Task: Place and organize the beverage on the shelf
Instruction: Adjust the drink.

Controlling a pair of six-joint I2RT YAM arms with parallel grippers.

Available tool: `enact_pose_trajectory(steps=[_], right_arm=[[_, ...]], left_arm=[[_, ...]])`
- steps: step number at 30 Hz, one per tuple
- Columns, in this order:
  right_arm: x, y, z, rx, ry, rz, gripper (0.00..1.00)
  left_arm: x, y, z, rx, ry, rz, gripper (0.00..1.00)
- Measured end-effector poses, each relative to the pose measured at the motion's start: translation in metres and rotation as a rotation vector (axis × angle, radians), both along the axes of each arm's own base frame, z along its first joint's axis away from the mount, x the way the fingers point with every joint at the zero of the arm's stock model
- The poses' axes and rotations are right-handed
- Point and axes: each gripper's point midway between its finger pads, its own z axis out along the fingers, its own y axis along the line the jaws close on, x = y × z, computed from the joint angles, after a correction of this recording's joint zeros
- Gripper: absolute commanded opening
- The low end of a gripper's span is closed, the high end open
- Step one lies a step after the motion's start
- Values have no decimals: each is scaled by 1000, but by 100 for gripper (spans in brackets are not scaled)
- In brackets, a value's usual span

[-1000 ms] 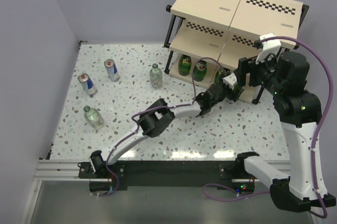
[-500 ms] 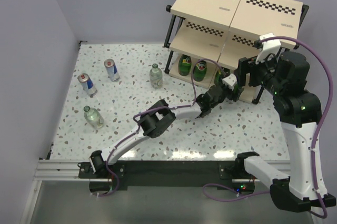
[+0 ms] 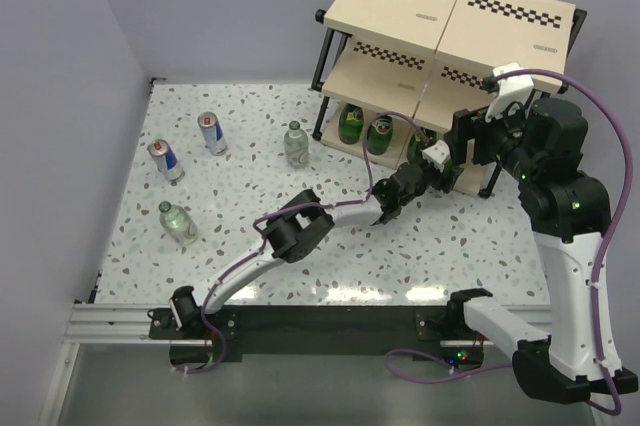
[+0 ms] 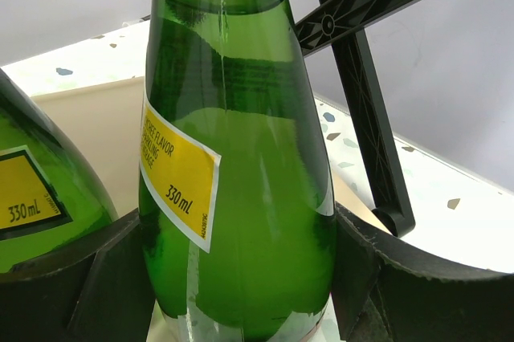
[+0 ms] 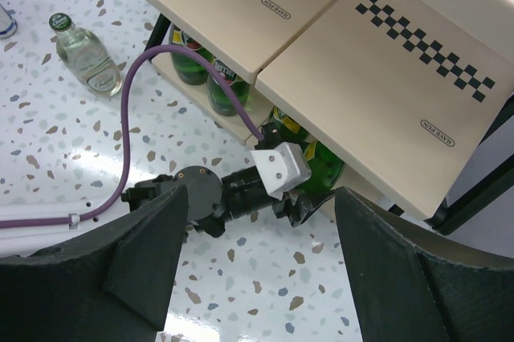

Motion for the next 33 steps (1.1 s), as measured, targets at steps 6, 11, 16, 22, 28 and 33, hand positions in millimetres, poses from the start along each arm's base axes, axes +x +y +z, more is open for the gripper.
enact_pose_trajectory(steps=[6, 11, 16, 22, 28, 33], right_arm=[[0, 0, 0, 0, 0, 0, 77], [0, 0, 0, 0, 0, 0, 77], [0, 0, 0, 0, 0, 0, 77], [-2, 0, 2, 1, -7, 0, 77], [-3, -1, 3, 1, -11, 0, 77], [-4, -1, 3, 1, -12, 0, 77]], left_arm=[[0, 0, 0, 0, 0, 0, 34], [0, 0, 0, 0, 0, -1, 38], [-1, 0, -1, -5, -3, -4, 40], [-2, 2, -1, -24, -14, -5, 42], [-4, 3, -1, -35, -21, -7, 42], [-4, 3, -1, -38, -22, -7, 41]])
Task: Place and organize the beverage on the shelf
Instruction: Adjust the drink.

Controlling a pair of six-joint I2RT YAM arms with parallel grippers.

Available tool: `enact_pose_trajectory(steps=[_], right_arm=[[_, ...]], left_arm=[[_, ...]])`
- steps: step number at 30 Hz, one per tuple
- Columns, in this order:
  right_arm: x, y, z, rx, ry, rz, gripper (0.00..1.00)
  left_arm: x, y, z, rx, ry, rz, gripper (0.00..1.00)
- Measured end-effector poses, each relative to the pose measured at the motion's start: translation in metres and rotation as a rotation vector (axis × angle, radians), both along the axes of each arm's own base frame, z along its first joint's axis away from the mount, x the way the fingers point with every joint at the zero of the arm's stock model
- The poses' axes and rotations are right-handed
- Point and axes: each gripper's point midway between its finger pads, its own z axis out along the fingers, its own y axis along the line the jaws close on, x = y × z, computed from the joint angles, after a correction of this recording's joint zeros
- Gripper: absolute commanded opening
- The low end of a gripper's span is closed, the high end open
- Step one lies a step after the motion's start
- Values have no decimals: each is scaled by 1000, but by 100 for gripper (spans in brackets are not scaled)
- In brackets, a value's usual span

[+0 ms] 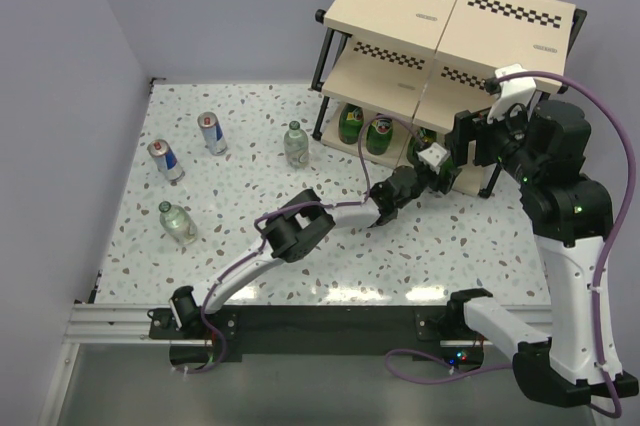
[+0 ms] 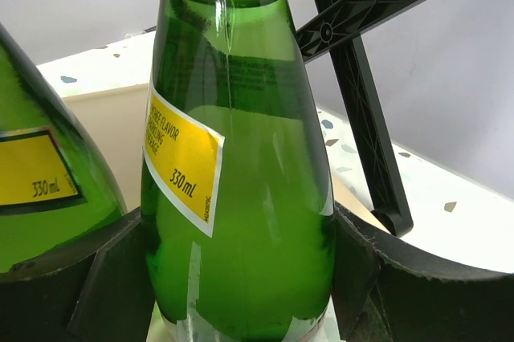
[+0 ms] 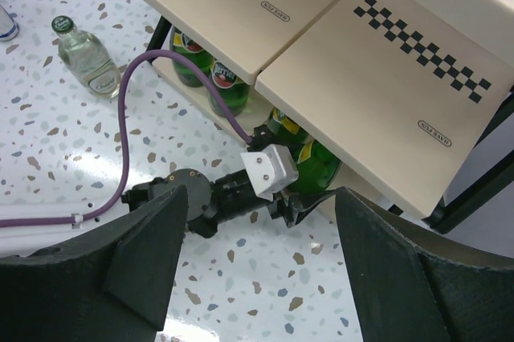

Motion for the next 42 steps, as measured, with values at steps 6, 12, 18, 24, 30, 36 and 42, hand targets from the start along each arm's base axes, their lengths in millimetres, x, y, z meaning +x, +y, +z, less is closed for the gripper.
enact_pose_trajectory(steps=[6, 12, 18, 24, 30, 36, 42], right_arm=[[0, 0, 0, 0, 0, 0, 77], [-1, 0, 2, 0, -3, 0, 77], [-3, -1, 4, -3, -11, 2, 78], [-4, -1, 6, -3, -16, 2, 78], [-5, -1, 6, -3, -19, 2, 78], [-5, -1, 6, -3, -19, 2, 78], [-5, -1, 6, -3, -19, 2, 78]], left_arm=[[-1, 2, 0, 1, 2, 1, 24], [-2, 3, 0, -3, 0, 0, 27], [-3, 4, 1, -16, -8, -1, 37], [-3, 4, 1, -19, -12, -12, 41], [-3, 4, 1, -19, -13, -17, 44], [-3, 4, 1, -19, -13, -18, 48], [-3, 4, 1, -19, -13, -19, 51]])
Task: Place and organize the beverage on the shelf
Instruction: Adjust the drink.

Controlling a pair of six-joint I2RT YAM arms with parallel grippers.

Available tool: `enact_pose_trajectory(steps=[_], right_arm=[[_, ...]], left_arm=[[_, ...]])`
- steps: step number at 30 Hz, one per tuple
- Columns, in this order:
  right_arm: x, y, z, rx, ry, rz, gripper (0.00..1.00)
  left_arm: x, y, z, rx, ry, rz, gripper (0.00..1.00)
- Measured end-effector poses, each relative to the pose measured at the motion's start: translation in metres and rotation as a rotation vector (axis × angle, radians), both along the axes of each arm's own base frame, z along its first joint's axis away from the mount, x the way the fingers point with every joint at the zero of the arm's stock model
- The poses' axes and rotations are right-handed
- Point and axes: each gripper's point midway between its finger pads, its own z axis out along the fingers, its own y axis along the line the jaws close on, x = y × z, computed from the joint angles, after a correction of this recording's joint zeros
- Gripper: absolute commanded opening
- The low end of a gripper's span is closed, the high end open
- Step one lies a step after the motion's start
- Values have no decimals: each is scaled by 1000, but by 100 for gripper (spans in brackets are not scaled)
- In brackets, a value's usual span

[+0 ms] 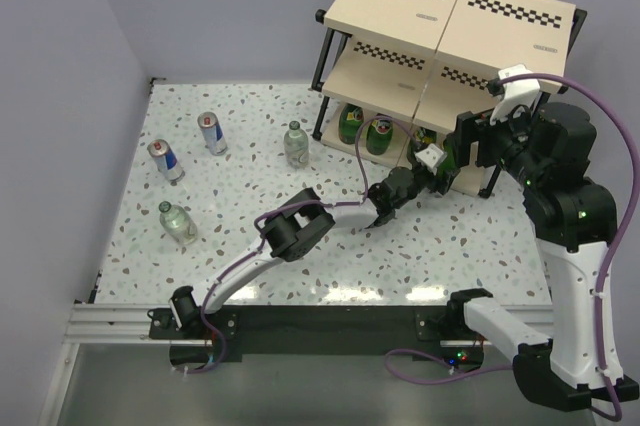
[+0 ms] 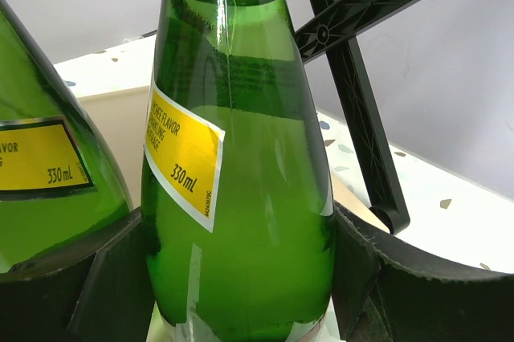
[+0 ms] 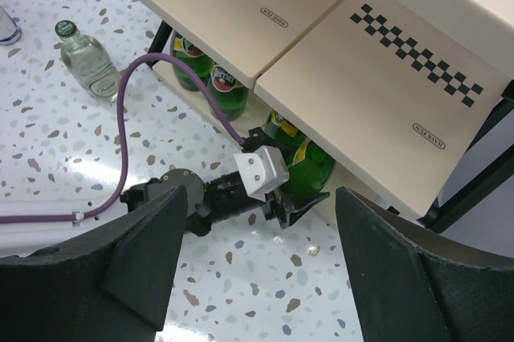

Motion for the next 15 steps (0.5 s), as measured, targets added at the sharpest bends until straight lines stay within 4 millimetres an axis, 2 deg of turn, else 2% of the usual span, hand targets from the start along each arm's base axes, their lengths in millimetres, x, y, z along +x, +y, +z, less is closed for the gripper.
enact_pose_trajectory(steps=[10, 15], right_arm=[[0, 0, 0, 0, 0, 0, 78], [0, 0, 0, 0, 0, 0, 78]], left_arm=[[0, 0, 0, -5, -3, -2, 53], [0, 1, 0, -6, -3, -2, 40]])
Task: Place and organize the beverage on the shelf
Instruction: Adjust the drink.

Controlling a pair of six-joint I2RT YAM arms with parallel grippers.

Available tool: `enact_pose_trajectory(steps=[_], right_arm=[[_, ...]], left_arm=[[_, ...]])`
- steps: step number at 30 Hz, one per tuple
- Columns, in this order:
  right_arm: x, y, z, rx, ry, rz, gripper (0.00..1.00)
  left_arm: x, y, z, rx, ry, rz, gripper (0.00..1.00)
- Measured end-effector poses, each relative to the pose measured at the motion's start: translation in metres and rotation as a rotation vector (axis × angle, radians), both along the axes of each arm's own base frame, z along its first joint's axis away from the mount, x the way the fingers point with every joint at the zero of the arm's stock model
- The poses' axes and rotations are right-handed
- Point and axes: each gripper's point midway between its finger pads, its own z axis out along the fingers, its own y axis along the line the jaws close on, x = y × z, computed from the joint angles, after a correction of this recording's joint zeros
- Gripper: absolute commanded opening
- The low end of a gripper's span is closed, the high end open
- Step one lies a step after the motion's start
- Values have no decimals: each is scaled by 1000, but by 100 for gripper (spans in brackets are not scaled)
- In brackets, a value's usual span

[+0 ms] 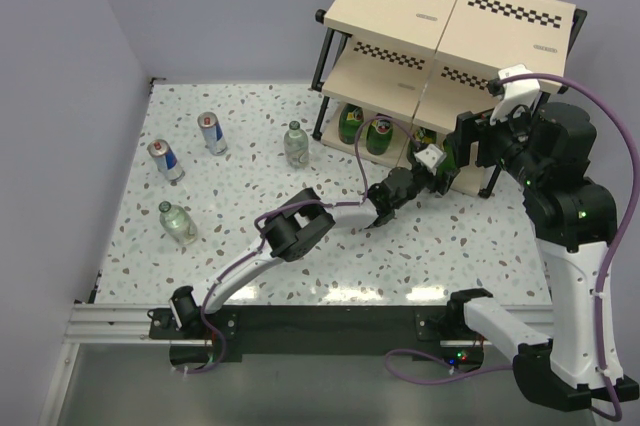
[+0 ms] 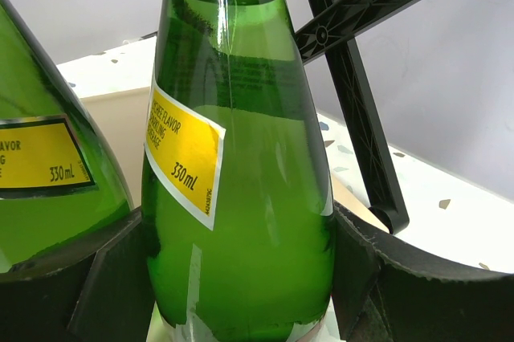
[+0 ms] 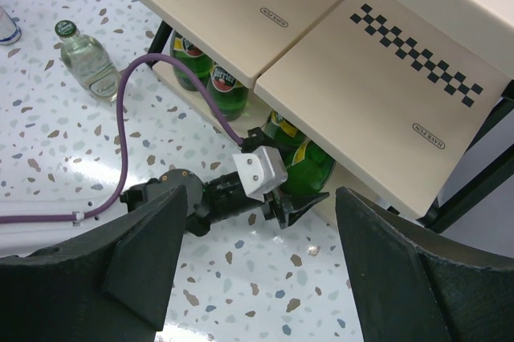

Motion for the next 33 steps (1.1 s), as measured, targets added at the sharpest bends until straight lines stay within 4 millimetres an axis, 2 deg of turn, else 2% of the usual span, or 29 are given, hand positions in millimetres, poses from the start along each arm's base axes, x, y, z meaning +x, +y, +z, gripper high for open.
enact_pose_trajectory(steps=[6, 9, 24, 30, 33], right_arm=[[0, 0, 0, 0, 0, 0, 78], [0, 0, 0, 0, 0, 0, 78], [0, 0, 0, 0, -1, 0, 78], [0, 0, 0, 1, -1, 0, 78], [-1, 0, 0, 1, -2, 0, 78]], left_arm=[[-1, 1, 0, -9, -7, -5, 9], [-2, 2, 0, -13, -11, -15, 2], [-7, 5, 1, -9, -3, -67, 0], [-28, -3, -27, 75, 39, -142, 0], [-35, -8, -28, 83, 45, -162, 0]])
